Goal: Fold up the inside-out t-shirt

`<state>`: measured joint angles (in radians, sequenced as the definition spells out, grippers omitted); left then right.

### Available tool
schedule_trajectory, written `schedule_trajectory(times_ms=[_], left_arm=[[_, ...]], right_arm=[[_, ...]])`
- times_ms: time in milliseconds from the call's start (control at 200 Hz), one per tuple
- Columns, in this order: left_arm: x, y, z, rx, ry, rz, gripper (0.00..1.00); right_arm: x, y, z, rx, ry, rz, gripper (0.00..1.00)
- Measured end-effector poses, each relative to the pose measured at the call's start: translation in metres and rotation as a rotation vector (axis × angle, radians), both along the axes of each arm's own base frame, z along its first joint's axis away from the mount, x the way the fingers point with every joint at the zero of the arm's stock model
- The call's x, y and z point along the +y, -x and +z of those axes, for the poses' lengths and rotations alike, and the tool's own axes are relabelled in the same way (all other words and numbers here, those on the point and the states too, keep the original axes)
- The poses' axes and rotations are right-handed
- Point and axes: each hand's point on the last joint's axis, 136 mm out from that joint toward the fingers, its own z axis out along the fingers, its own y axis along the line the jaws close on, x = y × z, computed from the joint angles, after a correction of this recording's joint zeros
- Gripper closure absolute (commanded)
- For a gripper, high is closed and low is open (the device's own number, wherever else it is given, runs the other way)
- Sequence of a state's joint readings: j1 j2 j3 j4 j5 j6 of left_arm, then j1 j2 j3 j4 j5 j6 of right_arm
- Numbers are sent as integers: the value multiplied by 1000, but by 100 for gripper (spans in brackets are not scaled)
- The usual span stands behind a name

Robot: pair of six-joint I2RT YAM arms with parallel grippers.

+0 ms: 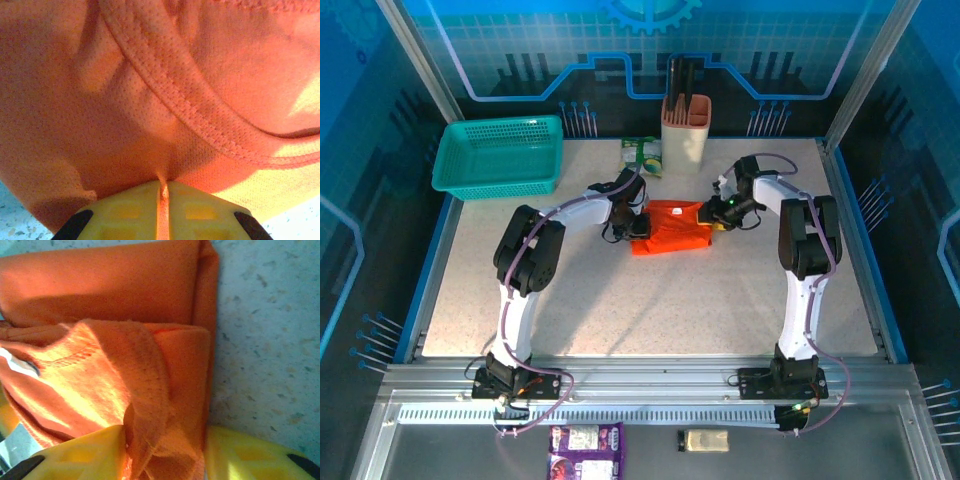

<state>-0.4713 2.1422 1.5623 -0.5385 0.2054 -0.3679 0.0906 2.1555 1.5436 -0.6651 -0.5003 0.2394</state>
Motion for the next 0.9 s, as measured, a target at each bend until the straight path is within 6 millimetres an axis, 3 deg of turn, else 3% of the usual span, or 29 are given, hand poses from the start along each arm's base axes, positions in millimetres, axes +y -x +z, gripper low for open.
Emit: schedule_trajectory(times_ms=[155, 290, 410, 520, 700, 800, 901], left_arm=[[0, 0, 0, -1, 0, 0, 86], [0, 0, 3, -9, 5, 3, 77], [10, 3, 21, -34, 13, 28, 73], [28, 1, 54, -91, 33, 69, 72], [64, 7, 110, -210, 72, 138, 72], [79, 20, 117, -233, 73, 161, 71], [91, 37, 110, -229, 60, 175, 70]], right_arm=[[3, -2, 0, -2, -19, -12, 76], [-5, -2, -5, 11, 29, -37, 90], [-19, -2, -8, 23, 123, -54, 96], [-38, -11, -4, 2, 238, -63, 99], [-97, -23, -1, -30, 496, -78, 100], [-139, -37, 2, -41, 633, -103, 100], [-181, -46, 5, -44, 734, -144, 100]])
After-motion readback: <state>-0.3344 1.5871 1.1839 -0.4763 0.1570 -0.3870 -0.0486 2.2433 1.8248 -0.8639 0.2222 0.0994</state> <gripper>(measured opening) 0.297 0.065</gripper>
